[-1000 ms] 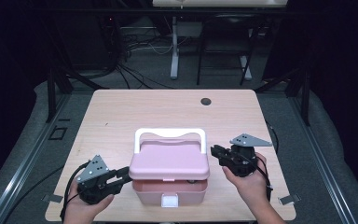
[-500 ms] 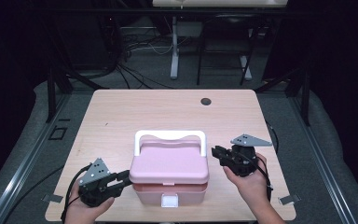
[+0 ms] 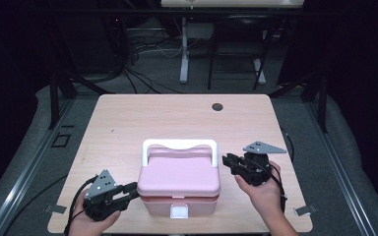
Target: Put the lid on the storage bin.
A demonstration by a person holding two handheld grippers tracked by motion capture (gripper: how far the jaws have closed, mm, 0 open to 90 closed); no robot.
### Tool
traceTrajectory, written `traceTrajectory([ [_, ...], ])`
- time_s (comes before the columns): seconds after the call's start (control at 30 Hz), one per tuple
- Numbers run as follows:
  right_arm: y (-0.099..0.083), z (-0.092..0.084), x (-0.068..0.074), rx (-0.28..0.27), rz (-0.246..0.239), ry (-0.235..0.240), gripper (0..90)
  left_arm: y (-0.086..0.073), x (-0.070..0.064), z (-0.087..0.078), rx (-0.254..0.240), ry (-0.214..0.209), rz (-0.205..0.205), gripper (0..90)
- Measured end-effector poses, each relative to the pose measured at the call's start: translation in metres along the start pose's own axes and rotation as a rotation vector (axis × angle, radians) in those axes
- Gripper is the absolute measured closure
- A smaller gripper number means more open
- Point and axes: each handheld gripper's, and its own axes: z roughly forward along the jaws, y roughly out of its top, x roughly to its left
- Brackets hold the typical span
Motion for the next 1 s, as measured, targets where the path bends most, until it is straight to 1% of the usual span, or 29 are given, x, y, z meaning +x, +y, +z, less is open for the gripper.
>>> traceTrajectory([
  [0.27, -0.002, 0.0, -0.002, -0.021, 0.027, 0.012, 74.5, 0.0, 0.001, -0.002, 0.01, -0.005, 0.007, 73.8],
  [0.33, -0.002, 0.0, -0.003, -0.025, 0.029, 0.013, 74.3, 0.0, 0.001, -0.002, 0.013, -0.002, 0.003, 73.8],
  [0.53, -0.005, 0.001, -0.004, -0.026, 0.04, 0.013, 73.8, -0.003, 0.003, -0.001, 0.022, 0.002, 0.005, 73.7],
  [0.57, -0.006, 0.001, -0.004, -0.03, 0.041, 0.01, 73.7, -0.004, 0.003, -0.001, 0.025, 0.003, 0.0, 73.7],
  [0.7, -0.007, 0.001, -0.005, -0.019, 0.032, 0.003, 73.4, -0.007, 0.005, 0.001, 0.029, 0.006, -0.012, 73.7],
  [0.83, -0.009, 0.002, -0.005, -0.017, 0.03, -0.006, 73.3, -0.01, 0.007, 0.002, 0.032, 0.0, -0.024, 73.8],
  [0.9, -0.01, 0.002, -0.005, -0.014, 0.028, -0.01, 73.2, -0.011, 0.009, 0.003, 0.037, 0.004, -0.017, 73.8],
  [0.97, -0.011, 0.003, -0.005, -0.02, 0.027, -0.015, 73.1, -0.012, 0.009, 0.003, 0.015, -0.006, -0.04, 73.9],
  [1.0, -0.011, 0.003, -0.005, -0.019, 0.03, -0.013, 73.0, -0.011, 0.01, 0.002, 0.015, -0.009, -0.04, 73.8],
])
